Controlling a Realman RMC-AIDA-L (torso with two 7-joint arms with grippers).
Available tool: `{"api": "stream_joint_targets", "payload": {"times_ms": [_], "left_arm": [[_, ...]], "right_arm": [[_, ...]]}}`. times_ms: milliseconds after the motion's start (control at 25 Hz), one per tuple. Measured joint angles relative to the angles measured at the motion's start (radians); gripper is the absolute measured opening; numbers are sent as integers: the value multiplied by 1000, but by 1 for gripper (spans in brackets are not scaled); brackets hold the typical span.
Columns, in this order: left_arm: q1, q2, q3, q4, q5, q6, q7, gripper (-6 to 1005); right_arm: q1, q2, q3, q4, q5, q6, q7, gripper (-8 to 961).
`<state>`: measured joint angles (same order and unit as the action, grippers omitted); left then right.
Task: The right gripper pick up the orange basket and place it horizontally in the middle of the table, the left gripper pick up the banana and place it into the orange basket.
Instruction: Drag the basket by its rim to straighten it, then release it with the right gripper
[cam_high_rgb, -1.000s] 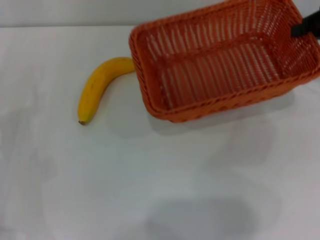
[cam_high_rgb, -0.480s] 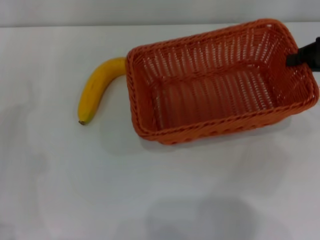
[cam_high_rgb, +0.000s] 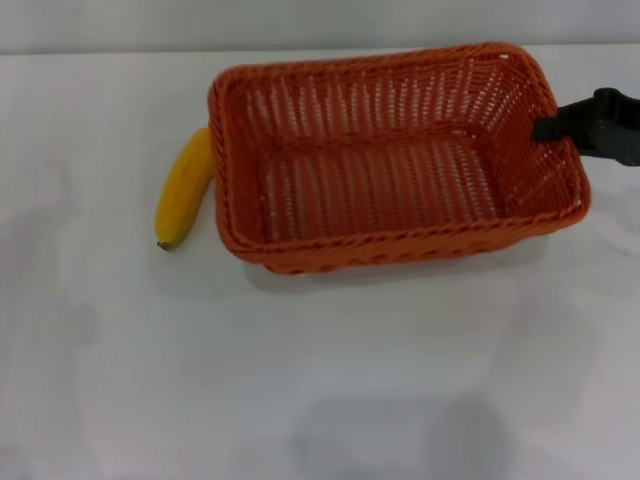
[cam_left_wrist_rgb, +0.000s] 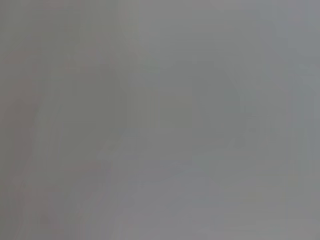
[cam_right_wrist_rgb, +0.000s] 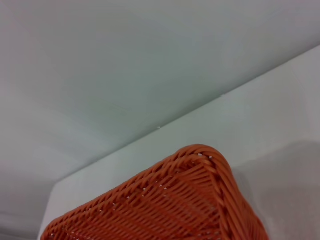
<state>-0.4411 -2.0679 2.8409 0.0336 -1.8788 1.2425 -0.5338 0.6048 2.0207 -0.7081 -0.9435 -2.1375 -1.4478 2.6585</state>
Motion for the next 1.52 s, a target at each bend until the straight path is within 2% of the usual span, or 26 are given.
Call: {"api": "stream_joint_targets", "payload": {"times_ms": [240,640,920,1160,1520], "left_arm": [[0,-2,0,0,0,0,0,885],[4,1,0,0,0,0,-4,885],[8,2,0,0,-3,0,-8,885],[9,5,-1,0,-5,0,-8,885],[5,3,-8,-6,-5,0,-8,884]], "right_arm": [[-65,-2,-134,-13,102,76,0,181],[-70,-1,-285,6,187,162,0,183],[-62,-2,-301,71,225,182,-8,184],[-83,-3,-303,175,392,209,-54,189],[-87,-8,-341,179,416,241,-103,210]]}}
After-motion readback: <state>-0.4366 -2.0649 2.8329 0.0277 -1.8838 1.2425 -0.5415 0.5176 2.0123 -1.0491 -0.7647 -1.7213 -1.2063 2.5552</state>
